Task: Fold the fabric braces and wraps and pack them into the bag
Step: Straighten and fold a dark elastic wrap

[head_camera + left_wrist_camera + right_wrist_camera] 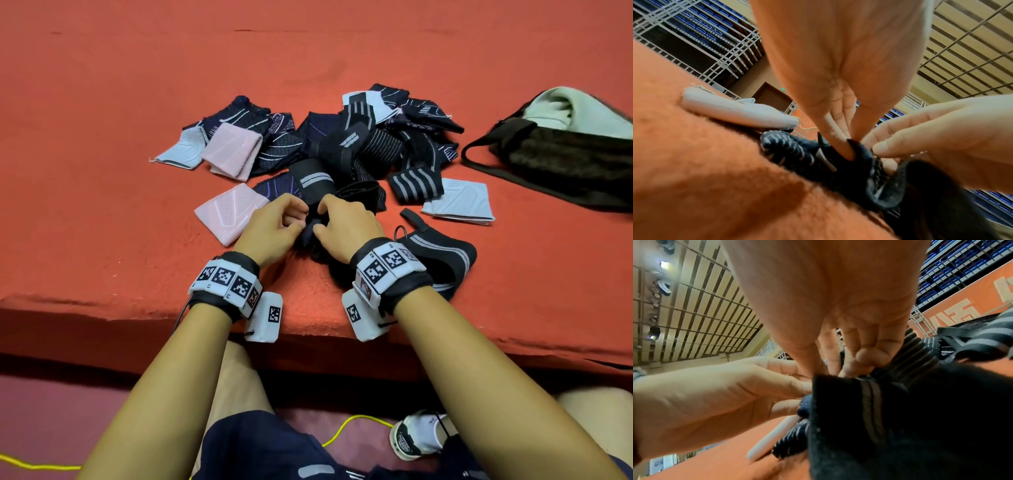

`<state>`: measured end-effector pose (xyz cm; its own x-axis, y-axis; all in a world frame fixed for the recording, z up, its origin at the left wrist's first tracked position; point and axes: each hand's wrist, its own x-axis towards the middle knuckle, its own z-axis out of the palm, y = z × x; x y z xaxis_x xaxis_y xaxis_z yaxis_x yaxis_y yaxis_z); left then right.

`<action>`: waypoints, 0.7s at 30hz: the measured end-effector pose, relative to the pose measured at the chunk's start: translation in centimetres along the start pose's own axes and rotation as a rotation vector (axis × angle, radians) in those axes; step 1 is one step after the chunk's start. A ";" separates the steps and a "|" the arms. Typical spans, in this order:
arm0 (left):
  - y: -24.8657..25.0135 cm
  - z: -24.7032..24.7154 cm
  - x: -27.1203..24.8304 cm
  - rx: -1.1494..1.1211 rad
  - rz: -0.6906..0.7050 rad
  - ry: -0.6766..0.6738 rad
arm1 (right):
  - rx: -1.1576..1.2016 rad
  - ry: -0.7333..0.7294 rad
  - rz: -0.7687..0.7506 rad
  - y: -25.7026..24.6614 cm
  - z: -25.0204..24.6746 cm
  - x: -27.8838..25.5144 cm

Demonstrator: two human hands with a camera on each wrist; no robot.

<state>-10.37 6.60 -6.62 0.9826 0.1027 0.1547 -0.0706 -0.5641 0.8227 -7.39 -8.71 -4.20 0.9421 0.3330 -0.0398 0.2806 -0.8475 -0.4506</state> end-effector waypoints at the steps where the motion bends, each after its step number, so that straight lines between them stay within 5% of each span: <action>1: 0.0 0.0 0.0 -0.006 -0.005 0.001 | 0.005 -0.008 -0.017 -0.2 -0.1 0.1; 21: 1.2 -0.9 0.0 -0.007 0.008 -0.020 | 0.008 0.015 0.011 -1.4 0.4 1.0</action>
<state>-10.58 6.67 -5.18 0.9852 0.0821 0.1503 -0.0793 -0.5593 0.8251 -6.89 -7.02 -3.97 0.9479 0.3171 -0.0315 0.2683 -0.8477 -0.4577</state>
